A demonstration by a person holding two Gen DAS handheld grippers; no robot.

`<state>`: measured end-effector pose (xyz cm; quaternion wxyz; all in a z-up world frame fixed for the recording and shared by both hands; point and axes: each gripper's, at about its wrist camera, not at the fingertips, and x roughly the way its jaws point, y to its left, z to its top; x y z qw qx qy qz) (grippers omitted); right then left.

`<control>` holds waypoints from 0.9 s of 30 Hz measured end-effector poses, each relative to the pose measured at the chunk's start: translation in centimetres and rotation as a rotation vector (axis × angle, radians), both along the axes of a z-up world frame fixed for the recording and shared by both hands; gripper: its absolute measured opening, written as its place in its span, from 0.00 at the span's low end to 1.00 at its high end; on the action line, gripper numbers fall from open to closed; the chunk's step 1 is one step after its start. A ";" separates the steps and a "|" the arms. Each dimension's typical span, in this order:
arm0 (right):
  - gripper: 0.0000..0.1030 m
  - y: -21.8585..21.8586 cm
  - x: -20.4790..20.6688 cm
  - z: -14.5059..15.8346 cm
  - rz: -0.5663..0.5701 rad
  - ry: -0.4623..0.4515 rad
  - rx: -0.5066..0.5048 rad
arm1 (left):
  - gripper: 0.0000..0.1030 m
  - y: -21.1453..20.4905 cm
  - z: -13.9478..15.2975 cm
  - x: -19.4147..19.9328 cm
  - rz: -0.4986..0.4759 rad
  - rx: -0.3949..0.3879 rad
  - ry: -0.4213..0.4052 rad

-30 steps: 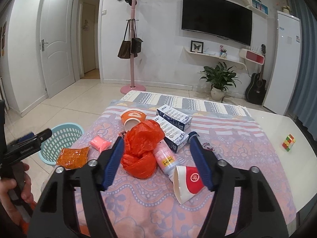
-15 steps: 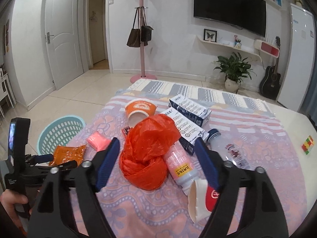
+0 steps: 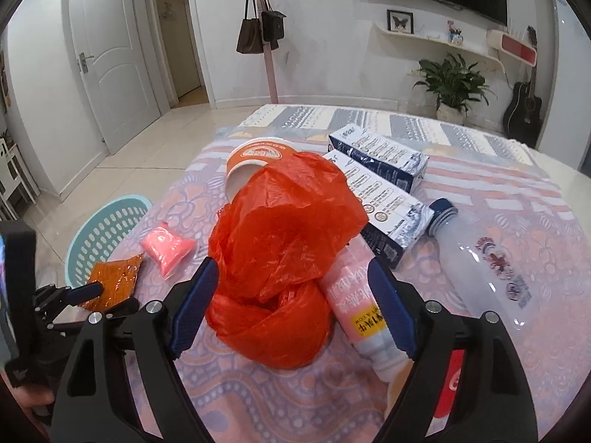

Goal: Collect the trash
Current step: 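Grasp the orange plastic bag with the right gripper while the left grasps the orange snack packet, then carry both items over the blue basket and open both grippers to drop them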

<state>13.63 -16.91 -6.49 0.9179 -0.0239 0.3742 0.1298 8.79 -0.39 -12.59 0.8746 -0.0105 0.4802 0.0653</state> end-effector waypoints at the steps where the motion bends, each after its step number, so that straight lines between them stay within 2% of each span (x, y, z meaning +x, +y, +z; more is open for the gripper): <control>1: 0.77 0.1 0.3 -0.3 0.003 0.014 0.010 | 0.54 -0.1 0.0 0.0 -0.004 0.004 -0.004; 5: 0.77 1.0 -0.3 -1.0 0.037 0.045 0.034 | 0.37 0.2 0.3 -0.3 -0.007 0.003 -0.025; 8: 0.77 2.6 -0.8 -1.8 0.055 0.039 -0.039 | 0.24 1.4 0.5 -0.4 0.007 -0.053 -0.040; 10: 0.77 3.7 -0.9 -2.5 0.061 0.044 -0.089 | 0.11 2.1 0.6 -0.6 0.018 -0.093 -0.050; 11: 0.77 4.1 -0.9 -2.8 0.060 0.041 -0.110 | 0.08 2.5 0.8 -0.7 0.018 -0.121 -0.058; 12: 0.77 4.4 -0.8 -3.0 0.056 0.043 -0.123 | 0.07 2.8 0.9 -0.8 0.018 -0.148 -0.066; 14: 0.69 4.5 -0.3 -3.5 0.032 0.054 -0.140 | 0.06 3.1 1.2 -1.0 0.017 -0.179 -0.082; 19: 0.41 3.9 -0.7 -2.9 0.033 0.037 -0.132 | 0.05 3.6 2.6 -1.8 0.000 -0.250 -0.141; 22: 0.36 4.2 -1.2 -1.1 0.063 0.001 -0.117 | 0.05 4.2 3.9 -2.3 0.004 -0.299 -0.170; 27: 0.36 5.9 -2.5 3.5 0.129 -0.092 -0.094 | 0.05 6.1 8.3 -3.3 0.023 -0.324 -0.268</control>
